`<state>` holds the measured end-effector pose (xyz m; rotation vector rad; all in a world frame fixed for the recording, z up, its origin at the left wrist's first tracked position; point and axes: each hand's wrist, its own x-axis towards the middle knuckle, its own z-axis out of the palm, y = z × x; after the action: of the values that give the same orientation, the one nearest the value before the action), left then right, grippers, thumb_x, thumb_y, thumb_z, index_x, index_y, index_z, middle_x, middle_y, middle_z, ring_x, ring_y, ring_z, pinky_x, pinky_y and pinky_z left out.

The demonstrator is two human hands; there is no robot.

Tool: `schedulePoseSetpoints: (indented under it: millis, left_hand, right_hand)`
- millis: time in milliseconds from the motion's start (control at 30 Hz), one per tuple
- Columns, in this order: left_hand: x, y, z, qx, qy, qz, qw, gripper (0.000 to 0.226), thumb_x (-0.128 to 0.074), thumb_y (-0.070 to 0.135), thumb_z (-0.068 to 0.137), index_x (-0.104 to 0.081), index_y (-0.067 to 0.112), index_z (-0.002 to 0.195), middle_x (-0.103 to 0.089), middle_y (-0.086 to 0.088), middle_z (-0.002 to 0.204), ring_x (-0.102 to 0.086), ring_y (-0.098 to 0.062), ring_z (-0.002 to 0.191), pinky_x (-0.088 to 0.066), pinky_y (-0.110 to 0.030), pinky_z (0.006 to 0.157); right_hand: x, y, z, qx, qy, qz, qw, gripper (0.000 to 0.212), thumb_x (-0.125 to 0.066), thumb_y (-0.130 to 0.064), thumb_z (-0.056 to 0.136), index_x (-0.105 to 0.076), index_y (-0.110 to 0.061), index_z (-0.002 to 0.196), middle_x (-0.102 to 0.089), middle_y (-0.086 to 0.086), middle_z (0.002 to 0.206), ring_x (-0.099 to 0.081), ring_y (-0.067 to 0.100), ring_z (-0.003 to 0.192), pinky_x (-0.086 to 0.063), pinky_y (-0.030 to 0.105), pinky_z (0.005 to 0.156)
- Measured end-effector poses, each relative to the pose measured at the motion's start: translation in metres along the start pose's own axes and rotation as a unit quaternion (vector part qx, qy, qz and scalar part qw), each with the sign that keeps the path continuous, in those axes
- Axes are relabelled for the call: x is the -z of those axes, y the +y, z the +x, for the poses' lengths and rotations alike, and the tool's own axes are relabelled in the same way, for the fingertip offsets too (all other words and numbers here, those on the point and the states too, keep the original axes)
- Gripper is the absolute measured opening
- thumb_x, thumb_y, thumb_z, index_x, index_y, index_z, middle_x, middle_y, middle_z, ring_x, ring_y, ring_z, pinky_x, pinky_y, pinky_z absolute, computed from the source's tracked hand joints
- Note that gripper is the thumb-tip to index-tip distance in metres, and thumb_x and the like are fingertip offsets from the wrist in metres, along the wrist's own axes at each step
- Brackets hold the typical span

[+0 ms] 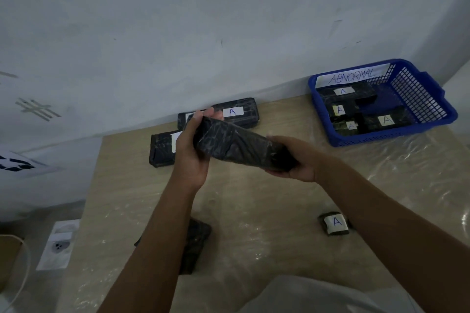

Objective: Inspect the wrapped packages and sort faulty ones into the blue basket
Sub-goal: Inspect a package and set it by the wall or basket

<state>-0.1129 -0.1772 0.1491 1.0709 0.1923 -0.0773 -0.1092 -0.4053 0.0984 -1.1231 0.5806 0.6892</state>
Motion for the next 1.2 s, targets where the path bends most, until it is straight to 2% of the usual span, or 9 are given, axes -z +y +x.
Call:
schedulePoseSetpoints:
  millis: [133, 267, 400, 500, 600, 800, 967, 1067, 1200]
  left_hand:
    - [0.03, -0.018, 0.016, 0.036, 0.096, 0.159, 0.982, 0.038, -0.066, 0.054, 0.091, -0.077, 0.022, 0.108, -0.077, -0.004, 0.116, -0.071, -0.026, 0.114, -0.052, -0.052, 0.106]
    - [0.068, -0.039, 0.034, 0.007, 0.092, 0.296, 0.951, 0.041, -0.045, 0.05, 0.107, -0.073, 0.021, 0.108, -0.074, -0.008, 0.113, -0.069, -0.025, 0.111, -0.052, -0.048, 0.105]
    - [0.113, -0.058, 0.066, -0.055, 0.039, 0.539, 0.84, 0.046, -0.044, 0.04, 0.109, -0.058, 0.013, 0.144, -0.069, -0.01, 0.126, -0.065, -0.024, 0.113, -0.054, -0.031, 0.095]
    - [0.134, -0.064, 0.091, -0.085, -0.012, 0.632, 0.77, 0.049, -0.047, 0.03, 0.109, -0.046, 0.006, 0.152, -0.051, -0.015, 0.154, -0.046, -0.03, 0.143, -0.037, -0.044, 0.12]
    - [0.152, -0.072, 0.116, -0.088, -0.061, 0.681, 0.725, 0.054, -0.046, 0.027, 0.109, -0.036, 0.005, 0.157, -0.033, -0.012, 0.166, -0.02, -0.028, 0.157, -0.019, -0.045, 0.128]
    - [0.192, -0.093, 0.153, -0.123, -0.161, 0.772, 0.603, 0.084, -0.026, 0.058, 0.099, -0.017, 0.005, 0.162, -0.008, -0.013, 0.171, 0.0, -0.029, 0.159, -0.003, -0.05, 0.128]
    - [0.21, -0.106, 0.171, -0.162, -0.183, 0.771, 0.588, 0.078, -0.027, 0.058, 0.102, -0.022, 0.007, 0.161, -0.012, -0.008, 0.17, -0.003, -0.023, 0.158, -0.008, -0.052, 0.128]
    - [0.216, -0.113, 0.173, -0.175, -0.178, 0.768, 0.59, 0.079, -0.022, 0.064, 0.104, -0.023, 0.009, 0.161, -0.013, -0.005, 0.17, -0.003, -0.02, 0.158, -0.004, -0.046, 0.129]
    - [0.219, -0.118, 0.174, -0.204, -0.166, 0.762, 0.592, 0.076, -0.025, 0.061, 0.105, -0.028, 0.008, 0.16, -0.02, -0.008, 0.17, -0.012, -0.025, 0.158, -0.008, -0.048, 0.129]
  right_hand:
    - [-0.006, 0.011, 0.023, 0.107, 0.111, -0.001, 0.988, 0.028, -0.072, -0.037, 0.095, -0.071, -0.014, 0.112, -0.075, 0.012, 0.115, -0.073, 0.025, 0.099, -0.061, 0.038, 0.078]
    - [-0.014, 0.022, 0.044, 0.234, 0.201, -0.065, 0.949, 0.027, -0.069, -0.048, 0.092, -0.077, -0.022, 0.093, -0.079, 0.007, 0.097, -0.076, 0.024, 0.09, -0.064, 0.046, 0.084]
    - [-0.021, 0.028, 0.061, 0.328, 0.276, -0.15, 0.891, 0.018, -0.063, -0.04, 0.098, -0.074, -0.03, 0.089, -0.075, -0.004, 0.081, -0.073, 0.012, 0.077, -0.061, 0.032, 0.069]
    - [-0.028, 0.03, 0.078, 0.349, 0.292, -0.177, 0.873, 0.011, -0.062, -0.035, 0.101, -0.072, -0.031, 0.098, -0.073, -0.009, 0.079, -0.07, 0.001, 0.073, -0.052, 0.02, 0.06]
    - [-0.032, 0.029, 0.094, 0.336, 0.313, -0.187, 0.869, 0.011, -0.062, -0.032, 0.102, -0.072, -0.028, 0.104, -0.071, -0.013, 0.082, -0.066, -0.01, 0.071, -0.045, 0.007, 0.055]
    - [-0.032, 0.03, 0.129, 0.331, 0.336, -0.192, 0.861, 0.021, -0.059, -0.037, 0.102, -0.074, -0.026, 0.11, -0.076, -0.007, 0.092, -0.072, 0.008, 0.085, -0.061, 0.031, 0.074]
    - [-0.021, 0.029, 0.137, 0.337, 0.36, -0.176, 0.852, 0.021, -0.059, -0.037, 0.103, -0.074, -0.025, 0.112, -0.075, -0.013, 0.092, -0.071, 0.001, 0.085, -0.058, 0.022, 0.076]
    - [-0.008, 0.03, 0.139, 0.331, 0.391, -0.164, 0.843, 0.014, -0.06, -0.038, 0.101, -0.072, -0.032, 0.105, -0.072, -0.016, 0.084, -0.07, 0.005, 0.082, -0.059, 0.032, 0.077]
    - [-0.002, 0.034, 0.146, 0.316, 0.405, -0.168, 0.841, 0.012, -0.06, -0.04, 0.1, -0.072, -0.037, 0.102, -0.075, -0.006, 0.09, -0.073, 0.015, 0.087, -0.063, 0.047, 0.083]
